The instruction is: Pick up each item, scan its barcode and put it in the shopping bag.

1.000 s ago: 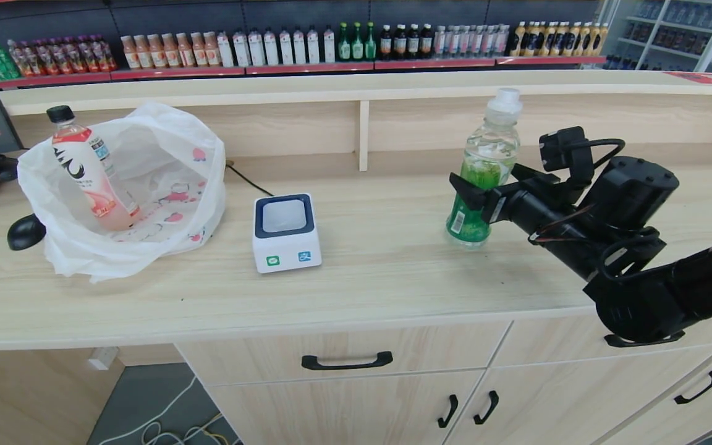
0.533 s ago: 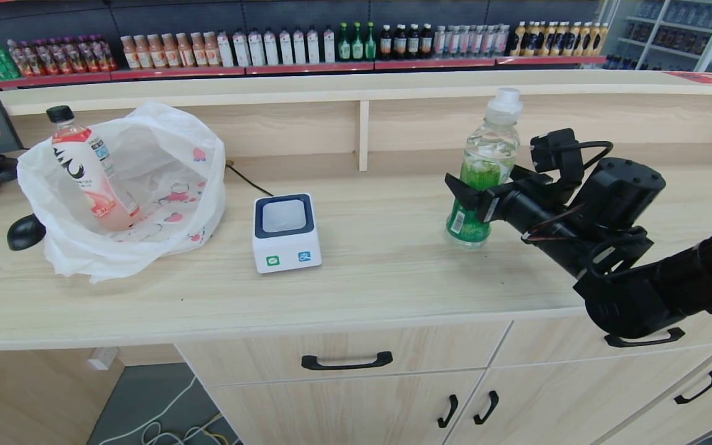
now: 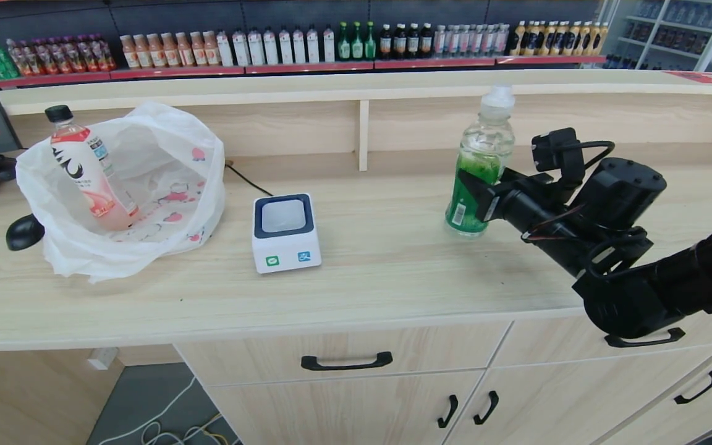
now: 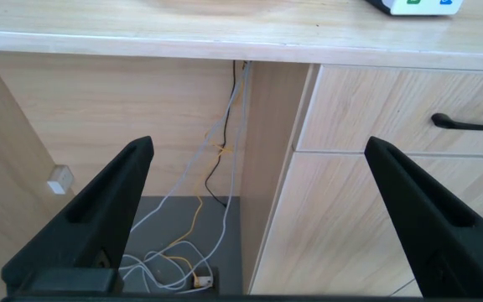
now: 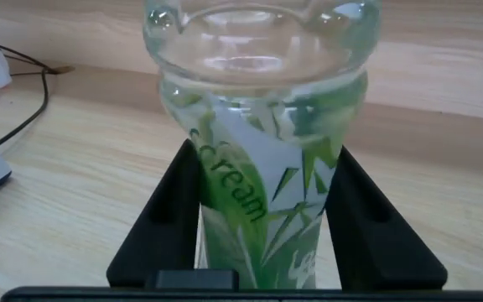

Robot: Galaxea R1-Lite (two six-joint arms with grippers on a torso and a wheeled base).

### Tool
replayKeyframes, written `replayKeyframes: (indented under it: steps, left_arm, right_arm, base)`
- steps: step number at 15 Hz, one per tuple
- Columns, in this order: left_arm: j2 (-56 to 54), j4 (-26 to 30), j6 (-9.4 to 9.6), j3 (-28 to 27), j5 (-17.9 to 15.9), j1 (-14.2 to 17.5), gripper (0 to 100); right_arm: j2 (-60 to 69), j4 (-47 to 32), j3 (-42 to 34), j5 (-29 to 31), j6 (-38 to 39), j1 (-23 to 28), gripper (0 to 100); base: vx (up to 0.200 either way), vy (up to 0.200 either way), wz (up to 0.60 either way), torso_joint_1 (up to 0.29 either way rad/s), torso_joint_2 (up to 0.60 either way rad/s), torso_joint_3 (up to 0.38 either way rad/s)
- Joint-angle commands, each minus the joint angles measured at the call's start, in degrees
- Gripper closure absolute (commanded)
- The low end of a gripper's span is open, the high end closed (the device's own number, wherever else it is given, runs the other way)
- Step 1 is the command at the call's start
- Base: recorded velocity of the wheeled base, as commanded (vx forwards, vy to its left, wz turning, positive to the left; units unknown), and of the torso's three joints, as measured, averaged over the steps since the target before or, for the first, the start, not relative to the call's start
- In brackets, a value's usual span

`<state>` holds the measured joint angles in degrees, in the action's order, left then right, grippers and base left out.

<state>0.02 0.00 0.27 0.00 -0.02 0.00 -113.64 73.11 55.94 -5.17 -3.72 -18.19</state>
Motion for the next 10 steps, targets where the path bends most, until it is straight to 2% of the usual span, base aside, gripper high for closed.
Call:
replayKeyframes:
  steps: [1, 10]
  left_arm:
    - [-0.02, 0.0, 0.0, 0.0, 0.02, 0.0, 0]
    - [-0.02, 0.0, 0.0, 0.0, 0.02, 0.0, 0]
  right_arm:
    - [0.79, 0.19, -0.13, -0.02, 0.03, 0.0, 100]
    - [2.46, 0.19, -0.75, -0.02, 0.82, 0.08, 100]
  base:
    - [0.0, 0.0, 0.0, 0.0, 0.0, 0.0]
    - [0.0, 0.0, 0.0, 0.0, 0.0, 0.0]
